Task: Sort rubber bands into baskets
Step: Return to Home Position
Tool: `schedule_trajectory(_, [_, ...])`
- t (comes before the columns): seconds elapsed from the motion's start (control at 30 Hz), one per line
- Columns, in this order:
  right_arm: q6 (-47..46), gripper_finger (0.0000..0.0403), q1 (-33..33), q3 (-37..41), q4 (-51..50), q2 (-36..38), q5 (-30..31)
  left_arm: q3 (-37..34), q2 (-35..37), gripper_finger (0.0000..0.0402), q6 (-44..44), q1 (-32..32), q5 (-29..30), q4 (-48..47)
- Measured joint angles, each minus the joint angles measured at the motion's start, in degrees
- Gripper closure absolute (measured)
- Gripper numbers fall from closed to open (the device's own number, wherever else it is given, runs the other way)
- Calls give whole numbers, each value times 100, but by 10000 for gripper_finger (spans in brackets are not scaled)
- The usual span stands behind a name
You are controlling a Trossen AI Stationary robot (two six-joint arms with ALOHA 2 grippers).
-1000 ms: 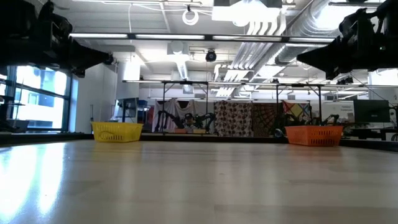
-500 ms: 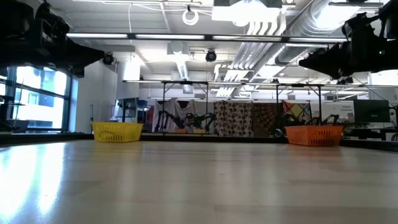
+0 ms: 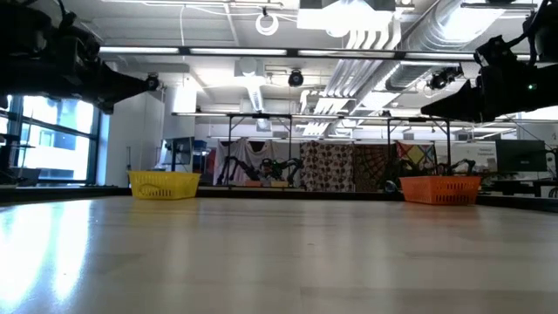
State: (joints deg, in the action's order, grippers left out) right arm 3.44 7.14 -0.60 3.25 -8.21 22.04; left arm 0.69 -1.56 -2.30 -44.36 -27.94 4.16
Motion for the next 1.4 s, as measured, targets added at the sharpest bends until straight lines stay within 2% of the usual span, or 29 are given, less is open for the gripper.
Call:
schedule_trajectory(0.13, [2, 403, 0, -2, -2, -2, -2, 0, -28, 401, -615, 0, -2, -2])
schedule_trajectory(0.27, [2, 403, 0, -2, -2, -2, -7, 0, -28, 401, -796, 0, -2, -2])
schedule_trajectory(0.97, [0, 402, 0, -9, 2, -3, -13, 0, -28, 401, -805, 2, 0, -2])
schedule_trajectory(1.4, [0, 402, 0, -9, 4, -3, -14, 0, -42, 401, -806, 256, 0, -4])
